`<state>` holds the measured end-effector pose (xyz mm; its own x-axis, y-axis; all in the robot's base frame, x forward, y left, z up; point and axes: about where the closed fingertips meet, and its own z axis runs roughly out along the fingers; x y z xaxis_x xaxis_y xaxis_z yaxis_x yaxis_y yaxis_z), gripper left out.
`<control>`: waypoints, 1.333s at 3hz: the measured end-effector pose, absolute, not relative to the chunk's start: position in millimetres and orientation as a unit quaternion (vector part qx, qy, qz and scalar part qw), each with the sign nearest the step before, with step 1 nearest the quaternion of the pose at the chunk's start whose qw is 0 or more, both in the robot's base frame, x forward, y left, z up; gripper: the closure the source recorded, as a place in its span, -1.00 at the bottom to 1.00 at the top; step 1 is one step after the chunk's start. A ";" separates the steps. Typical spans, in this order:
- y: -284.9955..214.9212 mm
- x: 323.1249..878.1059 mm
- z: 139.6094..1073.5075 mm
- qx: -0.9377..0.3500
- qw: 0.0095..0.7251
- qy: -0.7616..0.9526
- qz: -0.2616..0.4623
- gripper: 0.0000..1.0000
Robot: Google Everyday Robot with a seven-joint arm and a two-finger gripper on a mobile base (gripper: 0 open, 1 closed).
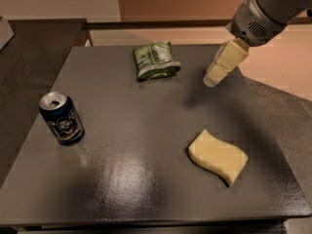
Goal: Pick green jalapeno chip bag
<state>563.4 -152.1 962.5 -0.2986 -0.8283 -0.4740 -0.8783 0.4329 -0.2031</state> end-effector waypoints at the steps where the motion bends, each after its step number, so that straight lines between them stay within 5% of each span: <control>1: -137.9 611.4 948.1 -0.503 0.284 0.814 0.060 -1.00; 4: -102.0 688.5 906.9 -0.485 0.293 0.819 0.089 -1.00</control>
Offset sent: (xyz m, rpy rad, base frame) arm 0.1158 0.0275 -0.0384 0.1285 -0.0179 -0.1114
